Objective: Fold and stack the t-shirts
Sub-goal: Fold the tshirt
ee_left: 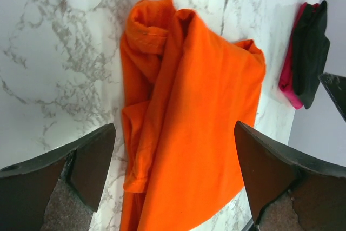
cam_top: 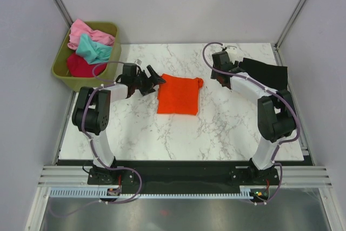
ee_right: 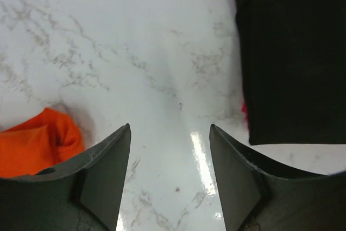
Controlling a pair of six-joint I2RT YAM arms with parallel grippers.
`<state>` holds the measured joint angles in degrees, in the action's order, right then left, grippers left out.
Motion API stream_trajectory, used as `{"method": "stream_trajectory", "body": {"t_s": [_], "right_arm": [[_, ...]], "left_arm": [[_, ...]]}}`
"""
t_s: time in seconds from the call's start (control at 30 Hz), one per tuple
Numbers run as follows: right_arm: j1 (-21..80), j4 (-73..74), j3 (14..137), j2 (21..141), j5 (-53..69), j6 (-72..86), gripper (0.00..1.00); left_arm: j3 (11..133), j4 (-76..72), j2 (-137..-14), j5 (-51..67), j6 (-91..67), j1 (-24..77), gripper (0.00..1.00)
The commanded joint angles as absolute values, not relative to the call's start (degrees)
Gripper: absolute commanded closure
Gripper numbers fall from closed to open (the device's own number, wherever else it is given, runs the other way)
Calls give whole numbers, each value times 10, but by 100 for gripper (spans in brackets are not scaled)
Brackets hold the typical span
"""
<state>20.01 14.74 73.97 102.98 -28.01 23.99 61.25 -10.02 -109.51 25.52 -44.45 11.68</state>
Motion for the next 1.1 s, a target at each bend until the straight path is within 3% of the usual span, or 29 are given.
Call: {"method": "stream_trajectory", "body": {"t_s": [0.0,0.23,0.5,0.8,1.07], "right_arm": [[203,197,812,1072,-438,193,33],[203,283,913,1171,-549,166,39],[200,359,985,1266,-594,165,34],[178,409,1021,1331,-622,182,36],[166,437,1020,1361,-652,195,49]], "left_arm": [[633,-120,-1056,241,-417,113,3],[608,-135,-1050,268,-404,112,5],[614,-141,-1064,297,-407,112,8],[614,-141,-1061,301,-404,112,9],[615,-141,-1060,303,-405,112,11]]}}
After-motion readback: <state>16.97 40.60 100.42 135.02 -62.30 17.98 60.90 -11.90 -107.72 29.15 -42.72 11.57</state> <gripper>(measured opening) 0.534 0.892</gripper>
